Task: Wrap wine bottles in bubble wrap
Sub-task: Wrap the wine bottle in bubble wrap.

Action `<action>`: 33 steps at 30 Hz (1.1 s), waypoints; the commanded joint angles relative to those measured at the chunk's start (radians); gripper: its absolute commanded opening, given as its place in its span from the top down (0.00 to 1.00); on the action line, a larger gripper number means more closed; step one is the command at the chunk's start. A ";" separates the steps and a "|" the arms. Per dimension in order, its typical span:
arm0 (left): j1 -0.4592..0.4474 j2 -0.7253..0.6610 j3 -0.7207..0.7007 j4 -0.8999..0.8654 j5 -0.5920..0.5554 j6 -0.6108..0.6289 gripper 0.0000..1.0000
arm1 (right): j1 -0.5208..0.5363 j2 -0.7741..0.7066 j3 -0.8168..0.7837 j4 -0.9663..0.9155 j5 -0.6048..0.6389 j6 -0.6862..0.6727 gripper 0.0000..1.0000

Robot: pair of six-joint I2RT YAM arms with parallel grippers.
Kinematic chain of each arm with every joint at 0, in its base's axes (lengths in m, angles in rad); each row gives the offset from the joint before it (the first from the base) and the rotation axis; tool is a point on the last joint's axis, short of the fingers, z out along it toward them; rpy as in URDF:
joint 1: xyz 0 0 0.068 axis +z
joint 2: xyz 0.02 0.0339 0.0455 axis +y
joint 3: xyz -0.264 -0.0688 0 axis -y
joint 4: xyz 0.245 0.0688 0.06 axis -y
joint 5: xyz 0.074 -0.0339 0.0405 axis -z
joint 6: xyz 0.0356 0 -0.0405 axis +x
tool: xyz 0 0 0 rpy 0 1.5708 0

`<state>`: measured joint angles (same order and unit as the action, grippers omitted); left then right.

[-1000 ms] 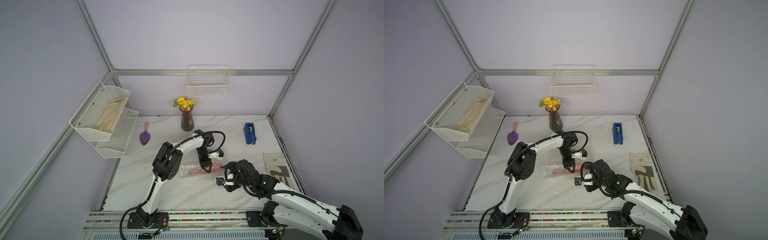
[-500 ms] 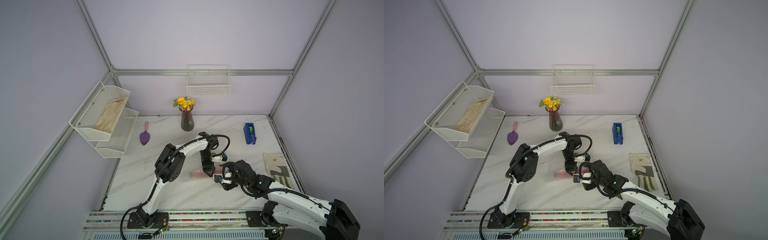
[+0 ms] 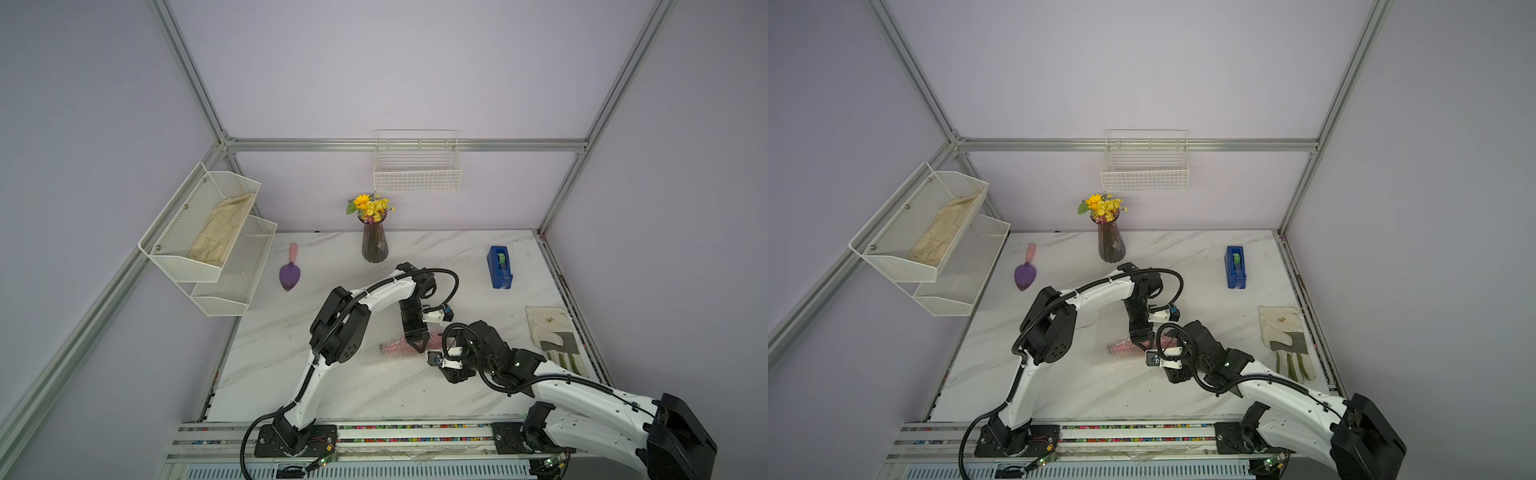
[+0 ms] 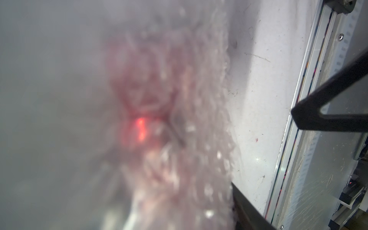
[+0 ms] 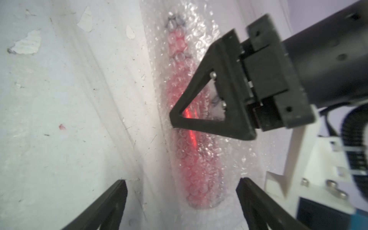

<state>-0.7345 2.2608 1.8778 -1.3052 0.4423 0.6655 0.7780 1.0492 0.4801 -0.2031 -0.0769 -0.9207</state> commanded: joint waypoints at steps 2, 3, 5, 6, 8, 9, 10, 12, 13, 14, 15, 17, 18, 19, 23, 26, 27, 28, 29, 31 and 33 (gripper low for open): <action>0.006 -0.050 0.049 -0.013 0.009 0.002 0.33 | -0.005 0.066 0.016 0.061 -0.042 0.003 0.12; 0.007 -0.048 0.047 -0.014 0.004 -0.001 0.33 | -0.011 0.078 0.014 0.084 -0.038 0.011 0.13; 0.008 -0.045 0.034 -0.010 0.004 -0.006 0.34 | -0.037 0.086 0.016 0.105 -0.048 0.025 0.17; 0.009 -0.045 0.024 -0.005 0.006 -0.007 0.35 | -0.062 0.077 0.013 0.119 -0.065 0.041 0.17; 0.009 -0.050 0.006 0.007 0.009 -0.009 0.36 | -0.102 0.035 0.005 0.136 -0.096 0.067 0.16; 0.010 -0.057 -0.003 0.019 0.010 -0.012 0.37 | -0.129 0.002 0.004 0.143 -0.118 0.099 0.14; 0.009 -0.060 -0.007 0.026 0.013 -0.014 0.37 | -0.164 -0.031 0.011 0.143 -0.146 0.152 0.13; 0.009 -0.068 -0.010 0.036 0.019 -0.014 0.38 | -0.232 -0.089 0.031 0.133 -0.205 0.270 0.12; 0.010 -0.073 -0.009 0.040 0.022 -0.015 0.38 | -0.263 -0.125 0.032 0.128 -0.226 0.319 0.11; 0.010 -0.076 -0.007 0.043 0.024 -0.015 0.38 | -0.281 -0.152 0.031 0.124 -0.240 0.352 0.11; 0.010 -0.078 -0.007 0.047 0.026 -0.014 0.38 | -0.299 -0.178 0.032 0.113 -0.246 0.384 0.10; 0.009 -0.083 -0.008 0.056 0.026 -0.014 0.38 | -0.345 -0.202 0.031 0.090 -0.262 0.435 0.08; 0.010 -0.086 -0.009 0.060 0.025 -0.013 0.38 | -0.382 -0.203 0.033 0.068 -0.286 0.428 0.08; 0.010 -0.089 -0.013 0.065 0.022 -0.012 0.38 | -0.417 -0.196 0.039 0.046 -0.320 0.422 0.08; 0.010 -0.107 -0.034 0.090 0.004 -0.007 0.38 | -0.523 -0.102 0.097 -0.048 -0.460 0.365 0.09; 0.010 -0.136 -0.073 0.127 -0.008 0.000 0.38 | -0.553 -0.038 0.137 -0.050 -0.483 0.352 0.15; 0.012 -0.145 -0.086 0.140 -0.010 0.000 0.38 | -0.576 -0.029 0.149 -0.048 -0.514 0.347 0.22; 0.015 -0.154 -0.097 0.151 -0.011 0.000 0.38 | -0.590 -0.029 0.155 -0.041 -0.531 0.346 0.29; 0.016 -0.160 -0.107 0.159 -0.011 0.002 0.38 | -0.615 -0.032 0.161 -0.033 -0.554 0.348 0.34; 0.020 -0.164 -0.119 0.172 -0.006 0.011 0.39 | -0.633 -0.043 0.179 -0.045 -0.603 0.349 0.40; 0.022 -0.156 -0.119 0.178 -0.004 0.017 0.41 | -0.631 -0.082 0.174 -0.114 -0.594 0.263 0.31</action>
<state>-0.7227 2.1433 1.7798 -1.1648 0.4305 0.6682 0.1478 1.0130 0.6346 -0.2501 -0.5869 -0.5926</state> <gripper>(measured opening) 0.598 0.663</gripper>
